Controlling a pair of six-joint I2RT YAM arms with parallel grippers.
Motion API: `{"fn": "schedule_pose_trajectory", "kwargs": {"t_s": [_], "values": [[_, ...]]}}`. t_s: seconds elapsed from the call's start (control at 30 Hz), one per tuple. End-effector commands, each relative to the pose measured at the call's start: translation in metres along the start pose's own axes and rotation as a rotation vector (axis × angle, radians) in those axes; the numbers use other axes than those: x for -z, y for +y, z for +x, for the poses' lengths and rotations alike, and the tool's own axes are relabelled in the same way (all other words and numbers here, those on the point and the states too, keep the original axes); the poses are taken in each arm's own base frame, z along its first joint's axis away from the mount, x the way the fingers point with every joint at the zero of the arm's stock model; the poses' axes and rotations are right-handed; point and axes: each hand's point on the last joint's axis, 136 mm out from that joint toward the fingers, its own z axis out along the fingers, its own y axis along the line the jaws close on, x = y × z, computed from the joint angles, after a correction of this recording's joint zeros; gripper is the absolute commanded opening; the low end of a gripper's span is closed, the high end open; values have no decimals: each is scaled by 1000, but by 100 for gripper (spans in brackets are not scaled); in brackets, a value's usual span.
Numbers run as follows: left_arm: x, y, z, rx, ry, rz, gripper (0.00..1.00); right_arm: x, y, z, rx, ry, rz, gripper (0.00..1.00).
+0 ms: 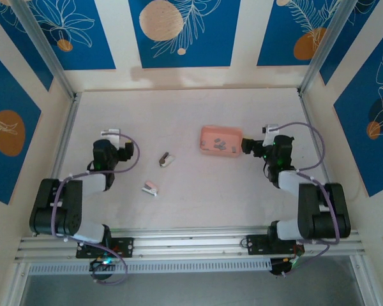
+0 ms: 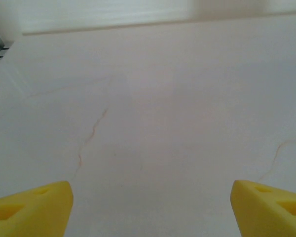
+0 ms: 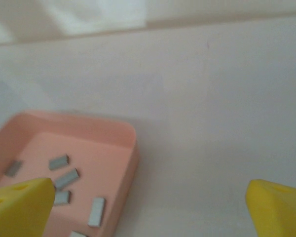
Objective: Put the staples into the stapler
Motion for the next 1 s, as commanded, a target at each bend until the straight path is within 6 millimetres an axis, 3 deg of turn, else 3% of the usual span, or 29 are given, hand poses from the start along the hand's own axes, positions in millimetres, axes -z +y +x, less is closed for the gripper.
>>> {"fn": "schedule_pose_trajectory", "kwargs": {"t_s": [0.0,0.1,0.2,0.37,0.53,0.7,0.8,0.97], "values": [[14,-5,-1,83,132,31,79,17,16,-29,-100,10,-35,99],[31,-18,-11,192,198,94,75,29,43,-49,-168,77,-94,99],[53,-32,-11,306,280,155,73,36,83,-56,-119,153,-170,99],[94,-47,2,471,374,216,69,46,172,-42,131,243,-334,99],[125,-37,28,537,429,136,66,57,260,-3,237,395,-529,99],[139,-35,50,568,479,102,65,68,339,58,386,540,-697,99],[140,-36,58,587,495,100,65,74,371,92,439,636,-770,99],[136,-39,71,608,550,101,66,76,401,134,492,733,-812,94]]}}
